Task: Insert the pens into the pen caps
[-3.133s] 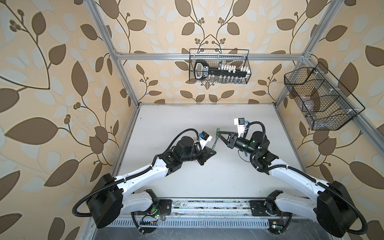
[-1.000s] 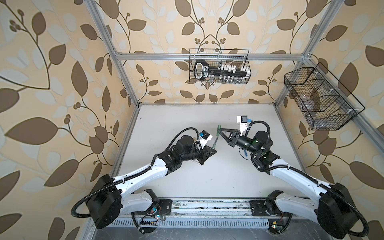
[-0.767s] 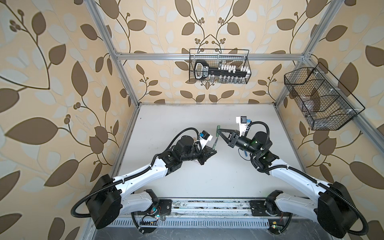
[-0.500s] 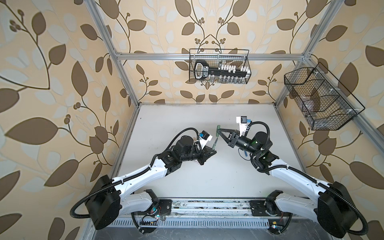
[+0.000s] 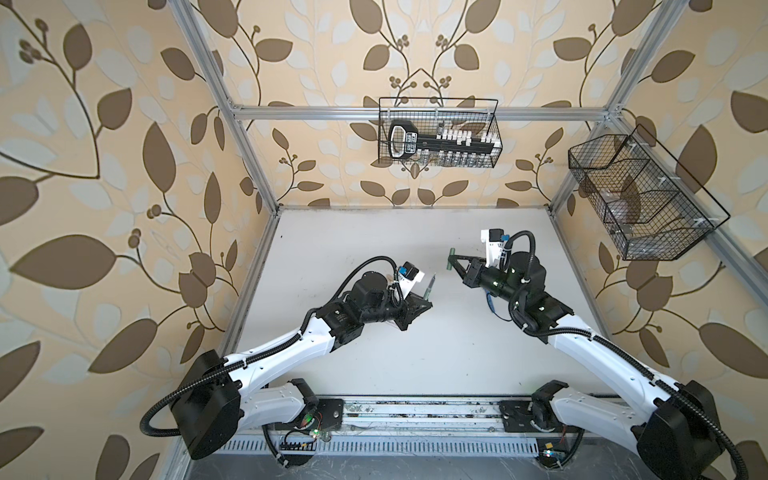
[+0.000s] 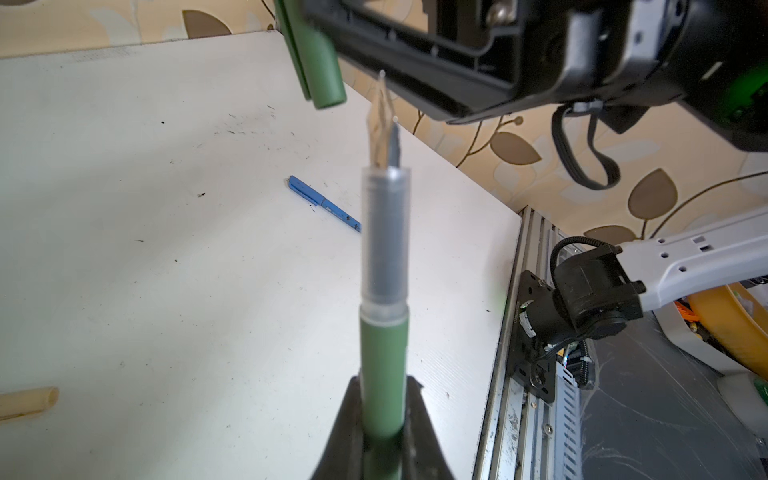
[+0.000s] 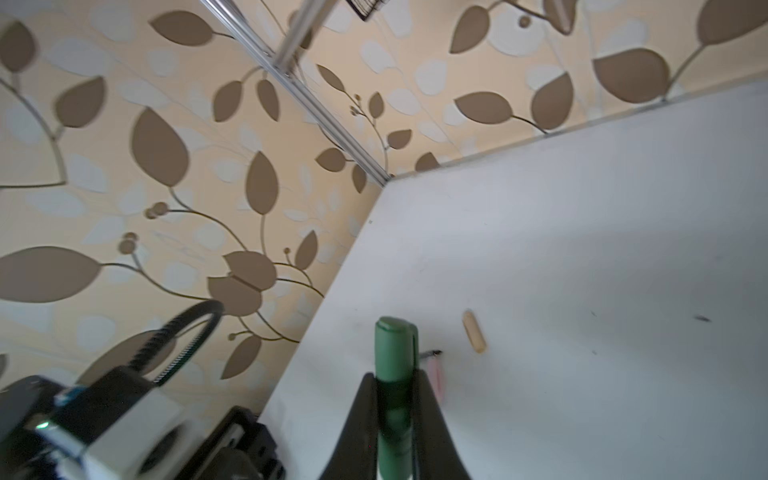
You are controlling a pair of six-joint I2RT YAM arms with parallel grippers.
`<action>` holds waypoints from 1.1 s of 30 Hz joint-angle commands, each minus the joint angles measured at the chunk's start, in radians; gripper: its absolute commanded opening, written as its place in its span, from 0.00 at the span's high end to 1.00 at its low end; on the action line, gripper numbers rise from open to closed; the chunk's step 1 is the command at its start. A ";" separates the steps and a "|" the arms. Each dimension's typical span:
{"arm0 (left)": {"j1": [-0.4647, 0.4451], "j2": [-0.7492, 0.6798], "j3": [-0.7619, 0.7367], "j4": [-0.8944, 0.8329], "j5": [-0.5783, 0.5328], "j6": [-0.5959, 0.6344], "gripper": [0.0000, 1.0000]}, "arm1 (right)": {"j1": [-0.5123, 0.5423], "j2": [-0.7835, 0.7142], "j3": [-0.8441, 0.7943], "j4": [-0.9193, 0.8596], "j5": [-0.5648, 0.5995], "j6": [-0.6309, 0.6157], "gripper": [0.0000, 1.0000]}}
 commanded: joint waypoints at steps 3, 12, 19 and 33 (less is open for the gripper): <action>-0.009 -0.059 -0.035 0.025 -0.052 -0.021 0.97 | -0.027 0.103 0.019 -0.348 0.113 -0.085 0.86; -0.008 -0.068 -0.033 0.004 -0.069 0.004 0.97 | -0.028 0.321 -0.008 -0.369 0.147 -0.113 0.86; -0.008 -0.067 -0.039 0.011 -0.078 0.009 0.97 | -0.031 0.468 0.041 -0.400 0.144 -0.156 0.86; -0.008 -0.093 -0.048 -0.004 -0.097 0.019 0.96 | -0.031 0.563 0.232 -0.689 0.211 -0.295 0.62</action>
